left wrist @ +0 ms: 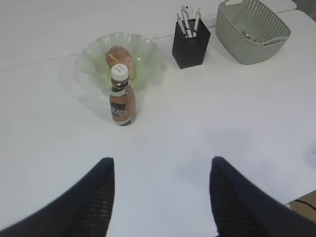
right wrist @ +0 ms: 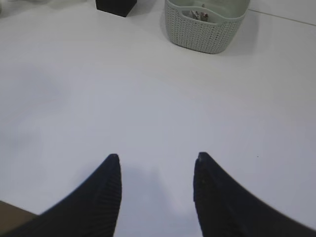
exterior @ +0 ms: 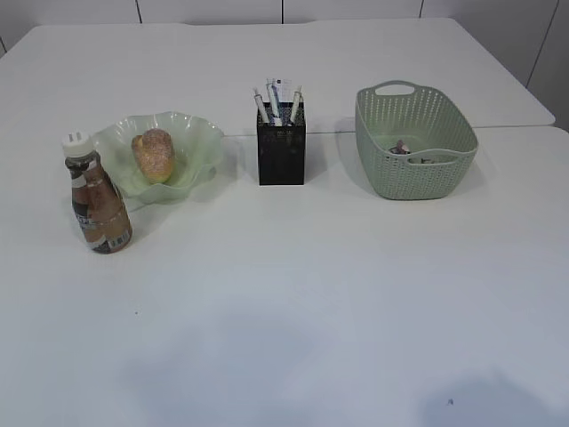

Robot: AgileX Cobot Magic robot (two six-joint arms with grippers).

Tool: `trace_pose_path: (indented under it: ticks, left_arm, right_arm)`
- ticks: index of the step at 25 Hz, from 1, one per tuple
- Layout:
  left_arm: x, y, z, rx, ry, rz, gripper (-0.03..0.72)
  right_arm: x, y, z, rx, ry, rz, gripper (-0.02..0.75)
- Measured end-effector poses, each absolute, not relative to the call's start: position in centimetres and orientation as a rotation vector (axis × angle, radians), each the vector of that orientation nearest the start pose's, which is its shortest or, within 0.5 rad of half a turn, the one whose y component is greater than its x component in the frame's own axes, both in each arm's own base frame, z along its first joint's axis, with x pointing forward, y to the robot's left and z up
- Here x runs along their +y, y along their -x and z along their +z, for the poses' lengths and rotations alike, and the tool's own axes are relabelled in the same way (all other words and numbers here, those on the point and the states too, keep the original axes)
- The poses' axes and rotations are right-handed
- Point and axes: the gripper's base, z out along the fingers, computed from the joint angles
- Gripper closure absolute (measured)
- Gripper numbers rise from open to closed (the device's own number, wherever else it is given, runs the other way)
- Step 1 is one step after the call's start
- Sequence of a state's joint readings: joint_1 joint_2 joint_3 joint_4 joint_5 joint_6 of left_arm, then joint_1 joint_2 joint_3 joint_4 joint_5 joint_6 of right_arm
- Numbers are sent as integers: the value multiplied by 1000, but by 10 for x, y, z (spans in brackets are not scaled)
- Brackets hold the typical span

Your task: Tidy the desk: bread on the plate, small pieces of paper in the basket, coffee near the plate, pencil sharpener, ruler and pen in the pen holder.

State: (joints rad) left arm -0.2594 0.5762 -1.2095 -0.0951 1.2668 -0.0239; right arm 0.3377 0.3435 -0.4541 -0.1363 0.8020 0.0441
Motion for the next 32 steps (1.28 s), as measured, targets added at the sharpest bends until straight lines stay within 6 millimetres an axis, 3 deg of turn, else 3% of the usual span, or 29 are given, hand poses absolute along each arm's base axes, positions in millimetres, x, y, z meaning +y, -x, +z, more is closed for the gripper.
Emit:
trace_pose_path:
  ticks: [6,8,13,16,23,32]
  left_arm:
    - [-5,19,398,2027,-321,-270,254]
    - [-1,30,378,2015,-325,-267,254]
    - [0,35,324,2061,-334,-262,254]
    - [0,34,303,2087,-338,-260,254]
    - [-4,21,279,2150,-344,-255,254]
    - [-4,18,279,2132,-341,-248,254]
  right_arm:
    - [15,-62,275,2142,351,104,351]
    - [16,-59,290,2101,361,127,351]
    - [14,-52,307,2111,384,128,351]
    - [15,-44,303,2177,432,147,351]
    - [9,-20,295,2225,521,144,351]
    - [8,-8,270,2211,526,178,351]
